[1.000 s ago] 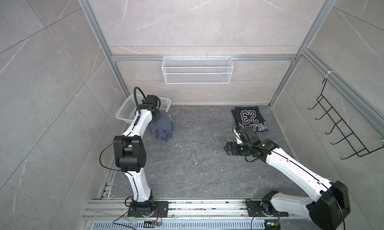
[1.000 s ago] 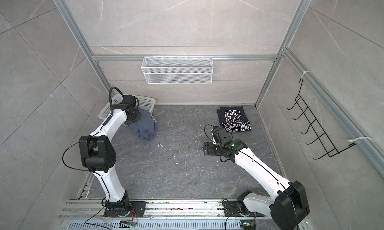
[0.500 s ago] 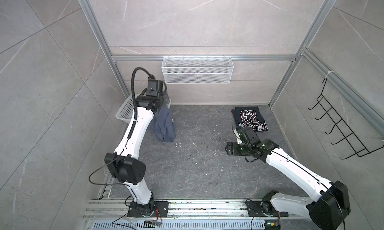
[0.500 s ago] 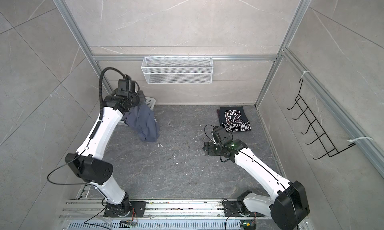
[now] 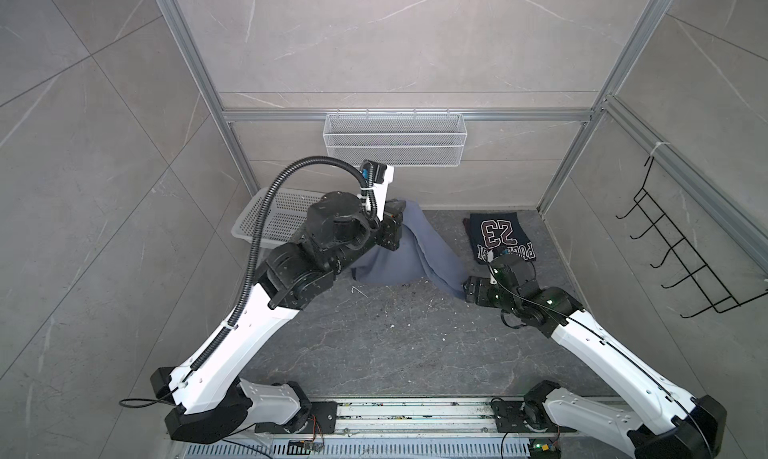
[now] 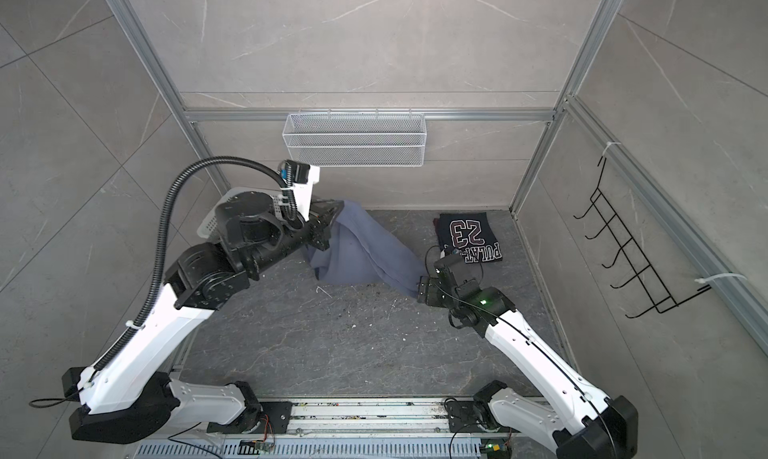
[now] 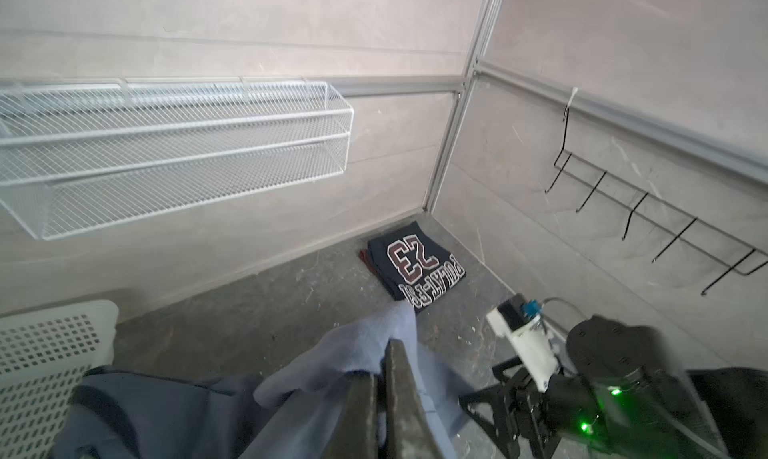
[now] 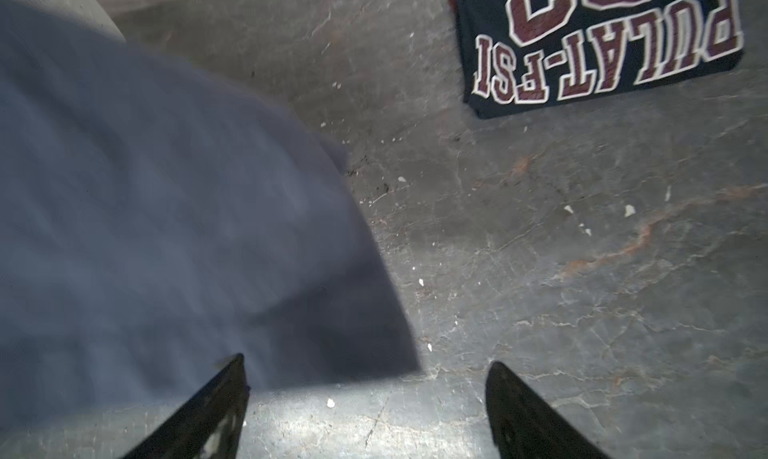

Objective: Fold and stack the tank tops

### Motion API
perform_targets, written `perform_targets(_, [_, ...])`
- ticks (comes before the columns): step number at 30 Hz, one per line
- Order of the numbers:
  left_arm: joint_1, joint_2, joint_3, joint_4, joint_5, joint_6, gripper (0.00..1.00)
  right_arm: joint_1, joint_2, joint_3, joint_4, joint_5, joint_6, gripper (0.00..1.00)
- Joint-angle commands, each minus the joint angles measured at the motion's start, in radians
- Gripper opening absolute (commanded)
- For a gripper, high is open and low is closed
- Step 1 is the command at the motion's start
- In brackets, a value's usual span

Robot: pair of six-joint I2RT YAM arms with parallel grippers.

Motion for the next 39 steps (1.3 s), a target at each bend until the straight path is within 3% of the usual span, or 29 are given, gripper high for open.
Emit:
perform_targets(1, [0.002, 0.028, -0.171, 0.083, 0.040, -0.092, 0.27, 0.002, -0.051, -0.034, -0.042, 0.113, 0.053, 0.90])
perform_targets(3, [0.002, 0.093, -0.218, 0.058, 0.117, -0.138, 0.54, 0.002, -0.083, -0.045, -0.053, 0.159, 0.067, 0.90])
perform_targets(4, [0.002, 0.130, -0.229, 0.037, 0.144, -0.154, 0.61, 0.002, -0.097, -0.049, -0.053, 0.172, 0.070, 0.90])
perform_targets(6, [0.001, 0.168, -0.282, 0.016, 0.153, -0.214, 0.71, 0.002, -0.121, -0.056, -0.049, 0.181, 0.065, 0.91])
perform_targets(9, [0.044, 0.111, -0.427, 0.068, 0.109, -0.297, 0.83, 0.003, -0.123, -0.061, -0.044, 0.145, 0.053, 0.91])
perform_targets(12, [0.171, 0.067, -0.527, 0.093, 0.180, -0.365, 0.83, 0.003, -0.090, -0.071, -0.025, 0.061, 0.040, 0.91])
perform_targets(15, [0.280, 0.091, -0.559, 0.045, 0.172, -0.403, 0.83, 0.005, -0.031, -0.092, 0.011, -0.065, 0.039, 0.90])
perform_targets(19, [0.360, 0.182, -0.577, 0.051, 0.190, -0.390, 0.82, 0.016, 0.050, -0.124, 0.056, -0.155, 0.069, 0.90])
perform_targets(25, [0.411, 0.308, -0.628, 0.159, 0.277, -0.398, 0.80, 0.016, 0.182, -0.144, 0.135, -0.215, 0.086, 0.90])
perform_targets(34, [0.417, 0.444, -0.609, 0.247, 0.354, -0.403, 0.60, 0.021, 0.412, -0.037, 0.188, -0.188, 0.056, 0.84])
perform_targets(39, [0.418, 0.472, -0.584, 0.251, 0.375, -0.395, 0.42, 0.021, 0.477, -0.007, 0.163, -0.103, 0.044, 0.61])
